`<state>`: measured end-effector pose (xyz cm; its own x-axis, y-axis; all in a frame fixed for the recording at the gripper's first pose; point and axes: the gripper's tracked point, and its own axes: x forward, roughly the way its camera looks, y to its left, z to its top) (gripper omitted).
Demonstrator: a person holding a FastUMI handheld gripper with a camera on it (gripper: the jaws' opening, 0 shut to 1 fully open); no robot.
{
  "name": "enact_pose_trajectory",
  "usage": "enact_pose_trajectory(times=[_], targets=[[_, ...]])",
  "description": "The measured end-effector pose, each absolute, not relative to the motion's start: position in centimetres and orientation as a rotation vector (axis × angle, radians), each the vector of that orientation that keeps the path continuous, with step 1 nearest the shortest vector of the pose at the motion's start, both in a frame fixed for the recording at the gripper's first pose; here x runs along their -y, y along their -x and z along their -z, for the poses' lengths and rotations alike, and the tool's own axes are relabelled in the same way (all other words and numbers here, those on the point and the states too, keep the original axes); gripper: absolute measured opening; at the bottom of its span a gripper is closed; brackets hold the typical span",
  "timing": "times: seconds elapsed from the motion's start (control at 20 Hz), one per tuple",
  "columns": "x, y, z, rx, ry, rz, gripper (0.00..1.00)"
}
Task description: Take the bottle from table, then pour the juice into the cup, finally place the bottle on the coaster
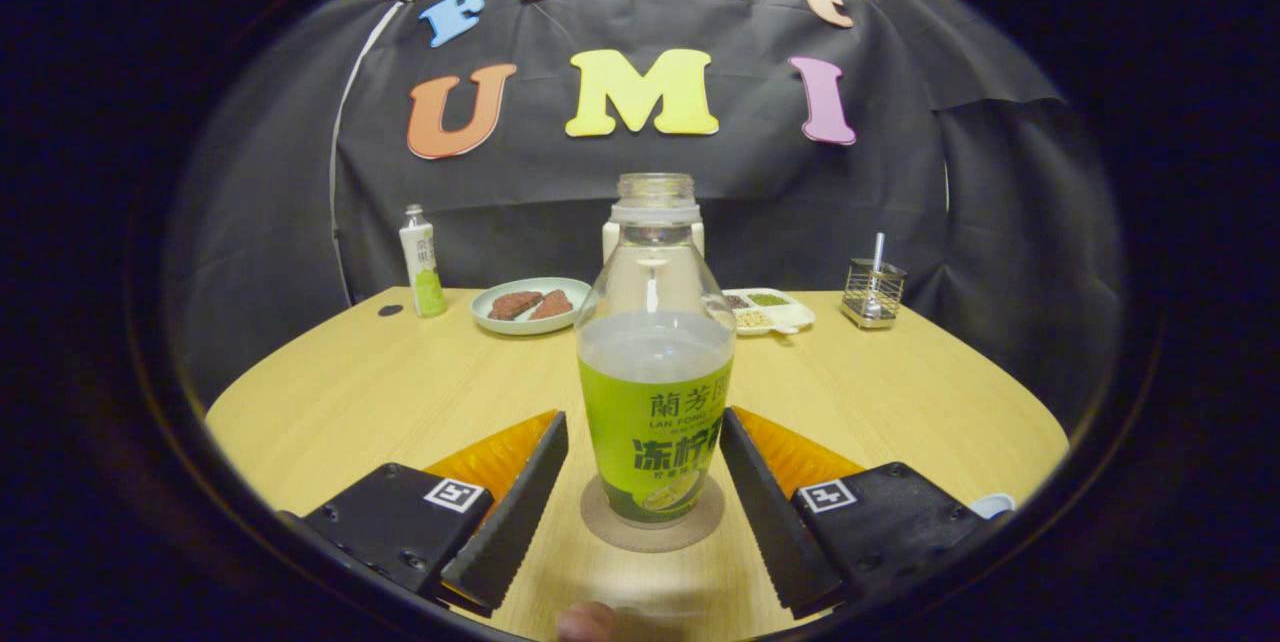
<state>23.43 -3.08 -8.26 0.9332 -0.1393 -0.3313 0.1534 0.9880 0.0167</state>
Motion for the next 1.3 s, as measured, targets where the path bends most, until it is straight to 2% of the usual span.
enact_pose_trajectory(times=[0.25, 0.8, 1.3], targets=[[2.7, -19.5, 6.0, -0.285, 0.016, 0.150, 0.99], [-0.2, -9.2, -0.1, -0.053, 0.035, 0.107, 0.99], [-2.0, -4.8, -2.6, 0.015, 0.034, 0.086, 0.99]])
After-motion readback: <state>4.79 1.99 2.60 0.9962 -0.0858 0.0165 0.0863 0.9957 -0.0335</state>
